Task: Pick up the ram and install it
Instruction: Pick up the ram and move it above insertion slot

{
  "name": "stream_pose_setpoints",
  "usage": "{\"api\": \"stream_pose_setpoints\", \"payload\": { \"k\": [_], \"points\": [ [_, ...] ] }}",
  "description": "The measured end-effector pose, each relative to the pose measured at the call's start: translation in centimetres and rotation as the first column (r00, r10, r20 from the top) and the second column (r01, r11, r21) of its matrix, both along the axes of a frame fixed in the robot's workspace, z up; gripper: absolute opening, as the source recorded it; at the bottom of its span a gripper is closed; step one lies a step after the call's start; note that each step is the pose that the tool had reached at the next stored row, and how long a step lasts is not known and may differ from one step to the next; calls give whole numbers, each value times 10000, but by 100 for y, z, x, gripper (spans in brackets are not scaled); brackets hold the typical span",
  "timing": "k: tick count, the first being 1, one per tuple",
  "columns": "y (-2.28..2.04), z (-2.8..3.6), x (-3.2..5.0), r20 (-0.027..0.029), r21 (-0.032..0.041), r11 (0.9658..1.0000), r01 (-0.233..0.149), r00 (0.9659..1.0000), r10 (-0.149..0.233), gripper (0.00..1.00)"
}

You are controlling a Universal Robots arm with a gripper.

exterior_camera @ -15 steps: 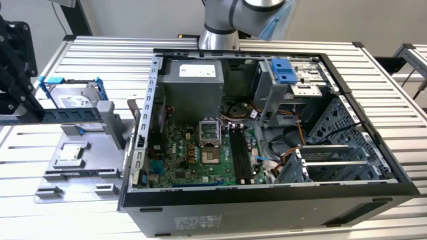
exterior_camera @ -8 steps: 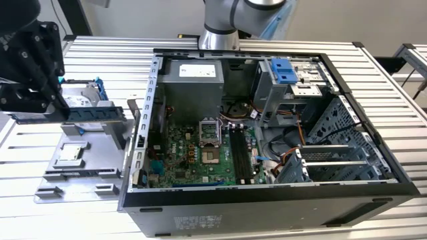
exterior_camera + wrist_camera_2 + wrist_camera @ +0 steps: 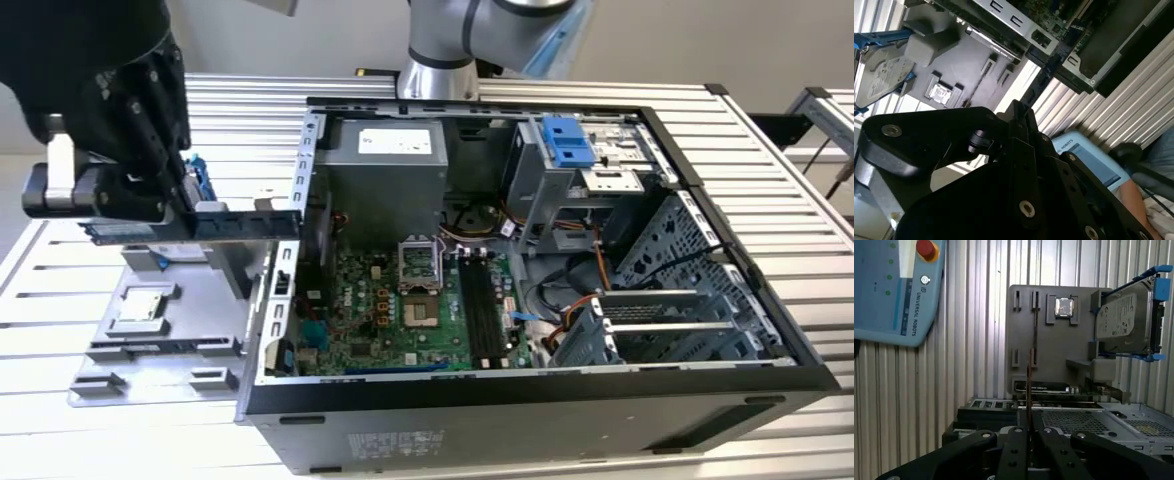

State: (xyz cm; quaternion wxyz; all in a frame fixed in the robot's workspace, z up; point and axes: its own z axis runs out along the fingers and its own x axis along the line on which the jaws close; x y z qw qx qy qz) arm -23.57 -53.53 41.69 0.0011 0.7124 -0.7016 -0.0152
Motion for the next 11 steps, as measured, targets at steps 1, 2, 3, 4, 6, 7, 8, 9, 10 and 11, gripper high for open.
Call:
{"api": "stream_pose_setpoints", "payload": {
  "k": [1, 2, 3, 4, 6, 7, 8, 9, 10, 11],
  "points": [
    [2, 1, 44, -4, -1, 10000, 0, 10000, 0, 0],
    [5, 1, 86, -8, -1, 10000, 0, 10000, 0, 0],
    [8, 0, 131, -12, -1, 10000, -1, 10000, 1, 0],
    [11, 0, 172, -15, 1, 10000, -1, 10000, 1, 0],
    [18, 0, 257, -22, 0, 10000, 0, 10000, 0, 0],
    [21, 0, 294, -26, -1, 10000, 0, 10000, 0, 0],
    [24, 0, 338, -29, -1, 10000, -1, 10000, 1, 0],
    [27, 0, 381, -33, 0, 10000, -1, 10000, 1, 0],
    [30, 0, 421, -36, 0, 10000, -1, 10000, 1, 0],
    [34, 0, 464, -39, 0, 10000, 0, 10000, 0, 0]
  ]
}}
